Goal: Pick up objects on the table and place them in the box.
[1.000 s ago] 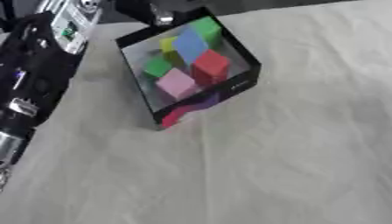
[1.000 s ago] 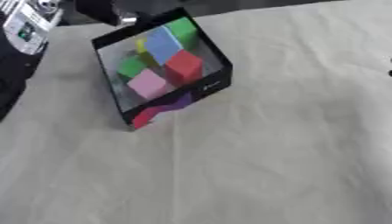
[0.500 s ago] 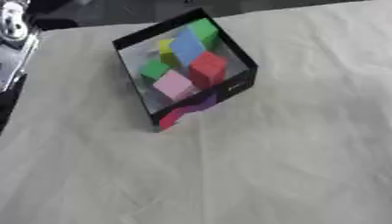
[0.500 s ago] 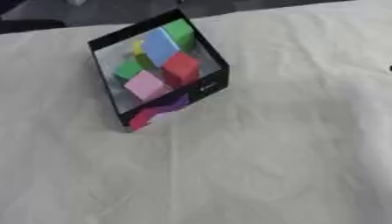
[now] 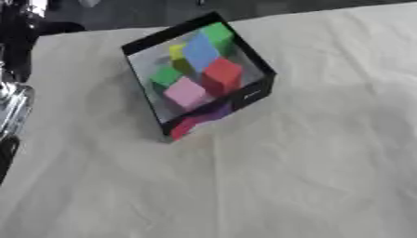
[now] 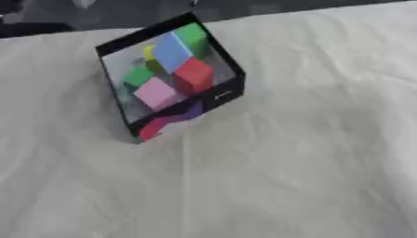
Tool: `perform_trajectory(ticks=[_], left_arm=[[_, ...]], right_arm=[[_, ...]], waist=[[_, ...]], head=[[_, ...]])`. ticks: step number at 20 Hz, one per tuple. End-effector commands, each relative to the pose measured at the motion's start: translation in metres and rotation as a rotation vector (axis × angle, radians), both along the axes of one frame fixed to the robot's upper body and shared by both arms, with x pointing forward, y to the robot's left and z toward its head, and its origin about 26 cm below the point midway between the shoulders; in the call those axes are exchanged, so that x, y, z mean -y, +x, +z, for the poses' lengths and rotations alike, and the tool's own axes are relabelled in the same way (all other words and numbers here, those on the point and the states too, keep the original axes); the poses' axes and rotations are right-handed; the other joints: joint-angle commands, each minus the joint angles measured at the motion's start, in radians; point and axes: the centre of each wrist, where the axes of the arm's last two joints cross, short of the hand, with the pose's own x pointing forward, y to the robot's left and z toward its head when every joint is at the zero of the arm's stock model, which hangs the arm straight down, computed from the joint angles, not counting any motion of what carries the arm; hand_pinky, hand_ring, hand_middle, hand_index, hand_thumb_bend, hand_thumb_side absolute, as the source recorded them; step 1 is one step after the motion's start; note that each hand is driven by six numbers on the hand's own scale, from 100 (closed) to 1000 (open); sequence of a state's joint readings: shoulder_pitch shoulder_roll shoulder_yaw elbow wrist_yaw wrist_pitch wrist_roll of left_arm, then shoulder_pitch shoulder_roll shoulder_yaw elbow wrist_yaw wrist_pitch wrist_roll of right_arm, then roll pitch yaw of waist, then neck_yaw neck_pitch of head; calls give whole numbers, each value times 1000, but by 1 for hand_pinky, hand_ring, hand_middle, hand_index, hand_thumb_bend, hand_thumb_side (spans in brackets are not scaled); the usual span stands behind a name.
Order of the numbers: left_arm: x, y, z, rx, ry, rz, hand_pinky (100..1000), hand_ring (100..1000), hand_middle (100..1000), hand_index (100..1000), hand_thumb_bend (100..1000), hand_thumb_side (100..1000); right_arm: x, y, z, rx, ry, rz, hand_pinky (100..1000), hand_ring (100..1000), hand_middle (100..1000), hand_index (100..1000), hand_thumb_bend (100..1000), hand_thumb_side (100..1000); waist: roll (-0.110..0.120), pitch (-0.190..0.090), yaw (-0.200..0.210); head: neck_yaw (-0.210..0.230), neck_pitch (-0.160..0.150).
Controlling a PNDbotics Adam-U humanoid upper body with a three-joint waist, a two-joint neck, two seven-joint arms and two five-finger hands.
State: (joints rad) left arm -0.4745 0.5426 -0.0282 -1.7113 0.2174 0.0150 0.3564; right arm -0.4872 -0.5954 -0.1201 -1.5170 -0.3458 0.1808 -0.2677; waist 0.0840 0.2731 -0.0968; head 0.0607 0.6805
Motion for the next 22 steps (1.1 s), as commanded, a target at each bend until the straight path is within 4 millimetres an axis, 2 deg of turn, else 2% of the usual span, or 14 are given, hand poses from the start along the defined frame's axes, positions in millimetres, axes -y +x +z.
perform_trajectory(ticks=[1,4,6,7,8,13,15,18,22], left_arm=[[-7,-2,-5,7,-68,26,756,683,688,802,292,811],[-8,-3,-24,-20,-116,40,753,680,682,801,305,789],[-9,-4,-35,-35,-132,64,742,667,658,809,257,727],[-9,-4,-39,-37,-128,75,741,665,653,809,263,723],[-8,-5,-42,-39,-125,82,740,665,653,811,283,722],[-3,-4,-59,-63,-190,82,740,686,681,813,297,791],[-3,-3,-65,-69,-212,84,738,675,666,798,300,798],[-1,-3,-69,-65,-228,84,734,666,657,793,306,827],[2,-3,-71,-64,-223,66,727,640,623,786,295,837]], right_arm=[[3,-4,16,54,-41,-29,736,793,677,784,100,660],[2,-4,14,59,-53,-63,734,792,675,783,100,651],[2,-4,13,62,-55,-66,732,792,676,784,100,620],[1,-4,13,67,-56,-65,731,791,676,784,104,601],[0,-5,12,73,-59,-64,731,792,677,785,142,582],[1,-6,2,82,-92,-76,737,802,690,791,161,590],[2,-7,-2,97,-99,-87,733,797,689,787,164,560],[1,-8,-6,134,-88,-86,738,808,702,792,154,567],[1,-7,-11,137,-90,-71,755,845,763,820,158,573]], waist=[[-17,-35,1],[-16,-37,2],[-14,-38,2],[-13,-39,2],[-13,-39,2],[-12,-39,3],[-12,-39,5],[-13,-36,10],[-13,-32,11]], head=[[5,1],[4,6],[1,11],[0,12],[-1,13],[-3,16],[-2,18],[1,17],[1,10]])
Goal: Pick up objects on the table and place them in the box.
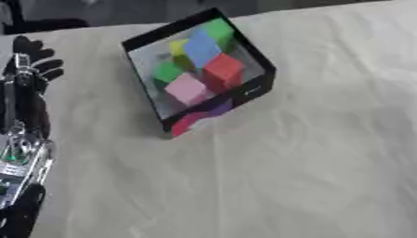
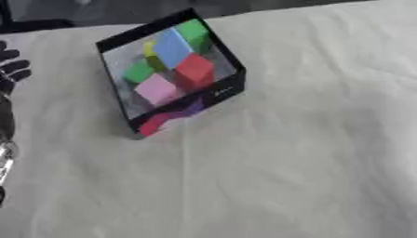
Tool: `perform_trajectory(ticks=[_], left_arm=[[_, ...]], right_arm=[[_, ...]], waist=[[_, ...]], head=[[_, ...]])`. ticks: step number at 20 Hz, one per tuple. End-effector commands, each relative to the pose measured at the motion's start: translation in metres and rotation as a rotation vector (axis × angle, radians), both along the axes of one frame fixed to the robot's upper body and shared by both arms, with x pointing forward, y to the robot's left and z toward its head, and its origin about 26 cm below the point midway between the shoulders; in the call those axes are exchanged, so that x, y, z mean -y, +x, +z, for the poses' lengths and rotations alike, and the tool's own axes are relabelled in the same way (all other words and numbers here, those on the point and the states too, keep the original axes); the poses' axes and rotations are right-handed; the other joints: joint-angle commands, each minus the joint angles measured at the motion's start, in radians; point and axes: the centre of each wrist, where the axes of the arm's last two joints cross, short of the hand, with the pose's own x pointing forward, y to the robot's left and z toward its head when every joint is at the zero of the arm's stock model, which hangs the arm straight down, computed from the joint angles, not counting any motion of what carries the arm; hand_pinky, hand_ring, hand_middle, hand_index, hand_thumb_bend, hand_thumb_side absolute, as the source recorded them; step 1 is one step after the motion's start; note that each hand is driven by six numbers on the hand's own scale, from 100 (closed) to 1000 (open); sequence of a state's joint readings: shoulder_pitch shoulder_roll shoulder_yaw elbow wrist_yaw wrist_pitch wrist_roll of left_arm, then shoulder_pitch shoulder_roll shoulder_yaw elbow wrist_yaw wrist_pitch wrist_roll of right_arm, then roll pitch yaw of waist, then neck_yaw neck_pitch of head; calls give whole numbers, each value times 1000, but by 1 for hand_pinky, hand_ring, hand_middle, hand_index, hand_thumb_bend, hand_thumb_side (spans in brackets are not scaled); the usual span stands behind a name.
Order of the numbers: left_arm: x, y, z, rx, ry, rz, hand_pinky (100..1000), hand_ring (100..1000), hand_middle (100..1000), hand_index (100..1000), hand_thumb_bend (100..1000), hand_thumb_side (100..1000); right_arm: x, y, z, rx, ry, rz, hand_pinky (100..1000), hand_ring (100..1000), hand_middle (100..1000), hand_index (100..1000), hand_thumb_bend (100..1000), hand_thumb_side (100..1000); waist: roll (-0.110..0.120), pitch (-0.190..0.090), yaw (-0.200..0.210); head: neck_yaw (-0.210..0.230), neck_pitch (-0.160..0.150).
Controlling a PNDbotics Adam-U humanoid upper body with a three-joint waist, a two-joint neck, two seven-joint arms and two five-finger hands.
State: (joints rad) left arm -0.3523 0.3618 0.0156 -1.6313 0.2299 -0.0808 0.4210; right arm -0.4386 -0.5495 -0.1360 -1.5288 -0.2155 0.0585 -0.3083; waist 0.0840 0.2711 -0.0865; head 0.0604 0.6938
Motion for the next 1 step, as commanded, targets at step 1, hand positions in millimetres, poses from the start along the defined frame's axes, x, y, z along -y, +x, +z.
perform_trajectory(ticks=[1], left_arm=[[-3,-1,8,30,26,-3,724,633,614,786,295,839]], right_arm=[[4,-2,10,39,-23,1,755,848,766,820,158,574]], waist=[[-13,-29,1]], head=[[1,-4]])
